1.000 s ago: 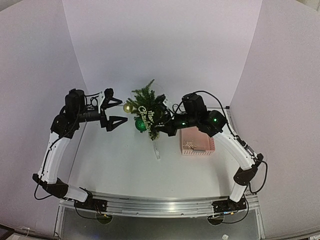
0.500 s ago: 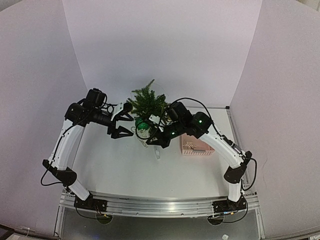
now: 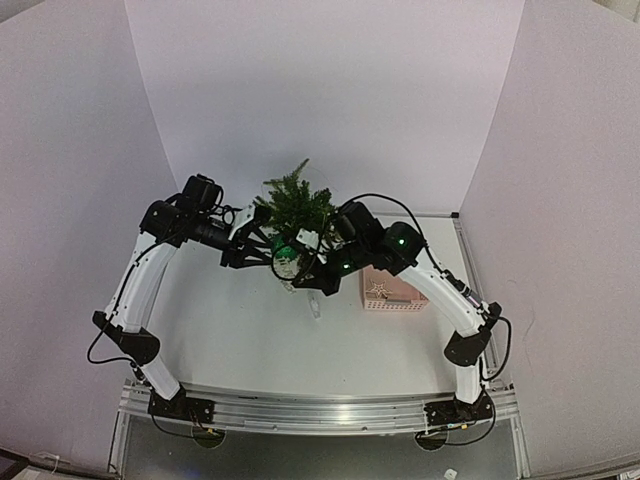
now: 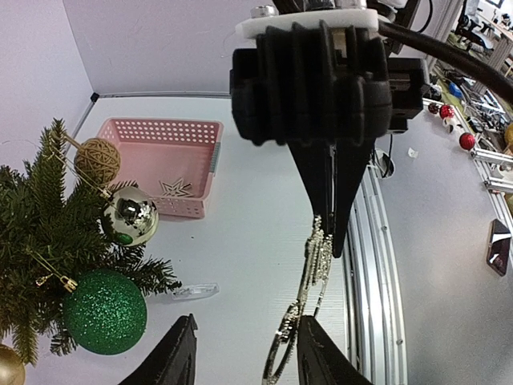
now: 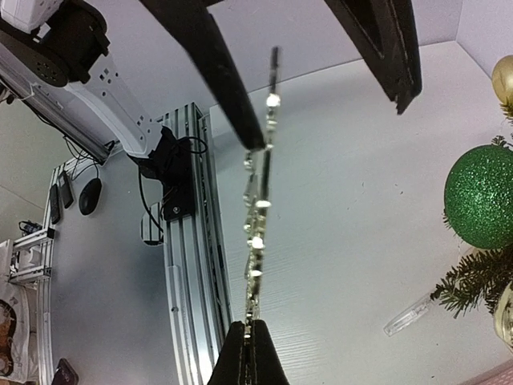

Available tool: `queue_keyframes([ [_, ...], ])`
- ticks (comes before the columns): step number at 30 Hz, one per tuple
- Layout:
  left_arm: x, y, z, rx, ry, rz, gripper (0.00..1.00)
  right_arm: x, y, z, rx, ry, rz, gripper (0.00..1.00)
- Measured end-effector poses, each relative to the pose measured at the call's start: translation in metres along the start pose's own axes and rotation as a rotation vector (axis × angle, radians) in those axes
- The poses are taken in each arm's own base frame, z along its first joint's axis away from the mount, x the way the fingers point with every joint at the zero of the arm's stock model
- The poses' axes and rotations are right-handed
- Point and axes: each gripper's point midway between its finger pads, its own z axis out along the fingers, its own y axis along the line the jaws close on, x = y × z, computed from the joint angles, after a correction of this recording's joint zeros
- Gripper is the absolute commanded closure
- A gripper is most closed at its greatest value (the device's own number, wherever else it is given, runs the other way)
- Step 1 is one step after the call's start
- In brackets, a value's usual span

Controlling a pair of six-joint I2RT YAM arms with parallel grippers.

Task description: Decorate the small christmas tree

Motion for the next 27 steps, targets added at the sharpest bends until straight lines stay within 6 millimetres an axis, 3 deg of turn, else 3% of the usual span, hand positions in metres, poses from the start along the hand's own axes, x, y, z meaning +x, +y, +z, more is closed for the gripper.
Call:
queue_keyframes([
  [4, 0.001, 0.000, 0.002, 0.006, 0.003, 0.007, 0.75, 0.000, -0.002, 0.002, 0.004, 0.002, -0.008, 1.00],
  [17, -0.008, -0.001, -0.002, -0.010, -0.009, 0.050, 0.69, -0.001, -0.016, 0.000, 0.088, 0.005, -0.050, 1.00],
  [27, -0.011, 0.000, -0.003, -0.018, -0.013, 0.080, 0.81, -0.011, -0.019, -0.005, 0.121, -0.020, -0.096, 1.00],
])
